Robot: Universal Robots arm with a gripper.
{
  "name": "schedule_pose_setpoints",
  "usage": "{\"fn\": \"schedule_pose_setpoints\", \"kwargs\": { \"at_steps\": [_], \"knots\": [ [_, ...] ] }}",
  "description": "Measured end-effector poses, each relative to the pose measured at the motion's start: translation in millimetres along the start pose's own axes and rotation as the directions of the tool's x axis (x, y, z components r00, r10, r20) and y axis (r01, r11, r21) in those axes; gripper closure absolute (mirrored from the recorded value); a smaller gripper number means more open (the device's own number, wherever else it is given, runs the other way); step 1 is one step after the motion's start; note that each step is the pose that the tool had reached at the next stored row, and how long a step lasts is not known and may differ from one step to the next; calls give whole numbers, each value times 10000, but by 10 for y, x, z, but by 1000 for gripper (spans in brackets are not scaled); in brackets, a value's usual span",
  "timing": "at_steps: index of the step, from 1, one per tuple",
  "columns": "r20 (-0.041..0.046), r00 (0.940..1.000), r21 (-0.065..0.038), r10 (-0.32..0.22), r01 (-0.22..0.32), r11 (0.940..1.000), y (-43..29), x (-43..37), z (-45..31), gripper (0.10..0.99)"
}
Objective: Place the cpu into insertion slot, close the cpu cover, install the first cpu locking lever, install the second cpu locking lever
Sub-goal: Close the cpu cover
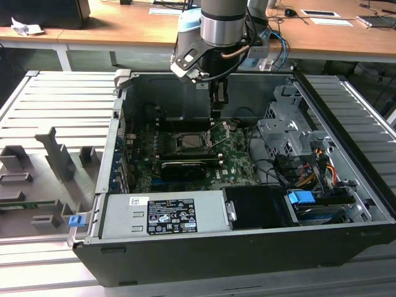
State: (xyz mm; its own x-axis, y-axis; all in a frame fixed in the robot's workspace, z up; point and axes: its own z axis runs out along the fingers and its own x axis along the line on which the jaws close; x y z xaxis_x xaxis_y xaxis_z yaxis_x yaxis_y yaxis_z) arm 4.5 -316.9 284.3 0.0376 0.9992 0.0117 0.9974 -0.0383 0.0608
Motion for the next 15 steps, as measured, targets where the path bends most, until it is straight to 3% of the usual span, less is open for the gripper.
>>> {"fn": "schedule_pose_setpoints", "kwargs": {
  "at_steps": [15],
  "knots": [
    [0,10000,0,0,0,10000,89,8,5,980]
  ]
}}
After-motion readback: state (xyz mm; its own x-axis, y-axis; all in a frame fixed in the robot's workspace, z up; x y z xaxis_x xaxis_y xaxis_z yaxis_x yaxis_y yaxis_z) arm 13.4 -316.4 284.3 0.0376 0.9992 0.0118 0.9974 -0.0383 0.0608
